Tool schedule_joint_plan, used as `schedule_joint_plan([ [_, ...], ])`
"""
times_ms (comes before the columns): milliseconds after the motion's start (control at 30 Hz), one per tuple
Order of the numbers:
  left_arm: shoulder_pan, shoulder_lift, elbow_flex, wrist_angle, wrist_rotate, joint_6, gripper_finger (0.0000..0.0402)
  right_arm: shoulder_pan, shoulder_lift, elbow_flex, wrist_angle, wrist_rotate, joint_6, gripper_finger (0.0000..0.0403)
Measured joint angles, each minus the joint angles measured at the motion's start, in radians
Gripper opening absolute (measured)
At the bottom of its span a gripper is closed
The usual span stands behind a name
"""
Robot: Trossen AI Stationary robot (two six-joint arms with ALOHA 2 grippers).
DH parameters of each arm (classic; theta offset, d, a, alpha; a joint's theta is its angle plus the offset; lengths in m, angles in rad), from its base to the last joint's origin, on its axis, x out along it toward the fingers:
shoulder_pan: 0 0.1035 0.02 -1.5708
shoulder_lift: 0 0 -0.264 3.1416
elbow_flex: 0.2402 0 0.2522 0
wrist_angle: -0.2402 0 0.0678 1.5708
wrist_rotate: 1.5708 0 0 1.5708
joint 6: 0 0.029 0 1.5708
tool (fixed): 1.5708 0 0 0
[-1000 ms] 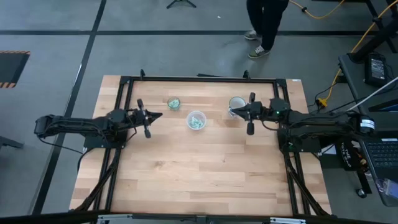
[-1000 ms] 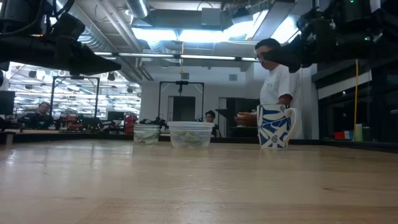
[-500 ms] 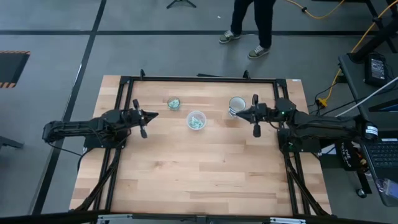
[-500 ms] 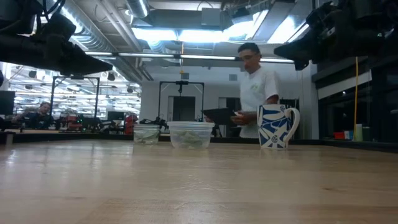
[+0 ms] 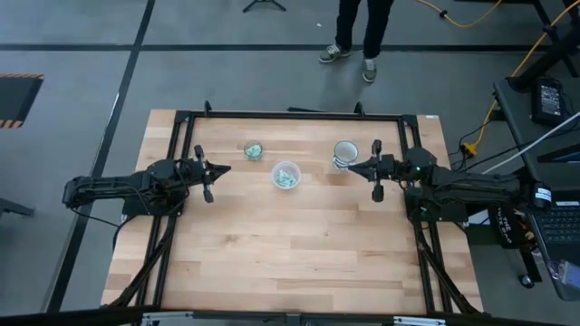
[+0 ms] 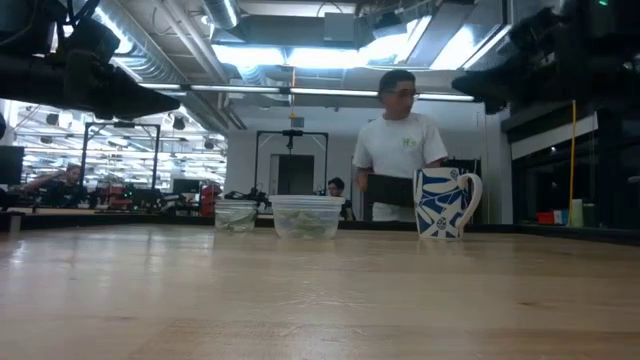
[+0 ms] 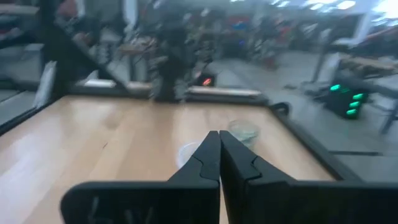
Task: Pick and place Stevia / Truvia into bins
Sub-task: Return to Home Position
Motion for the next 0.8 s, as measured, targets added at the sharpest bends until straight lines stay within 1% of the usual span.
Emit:
schedule_joint_plan([
  [100, 0.000, 0.000, 0.000, 0.001, -0.010, 0.009, 0.0001, 0.000, -0.063, -0.071, 0.072, 0.043, 0.037, 0.0000],
  [233, 0.000, 0.000, 0.000, 0.001, -0.014, 0.011, 0.0003, 0.000, -0.162, -0.091, 0.044, 0.046, 0.053, 0.0000],
  [400, 0.000, 0.000, 0.000, 0.003, -0.024, 0.046, 0.0001, 0.013, -0.277, -0.098, -0.162, 0.051, 0.099, 0.0000],
  [567, 0.000, 0.000, 0.000, 0.005, -0.037, 0.045, 0.0002, 0.048, -0.394, -0.098, -0.210, 0.101, 0.074, 0.0000],
  [700, 0.000, 0.000, 0.000, 0.005, -0.037, 0.039, 0.0002, 0.072, -0.472, -0.098, -0.310, 0.106, 0.075, 0.0000],
  [800, 0.000, 0.000, 0.000, 0.005, -0.037, 0.028, 0.0003, 0.091, -0.512, -0.098, -0.361, 0.131, 0.072, 0.0000],
])
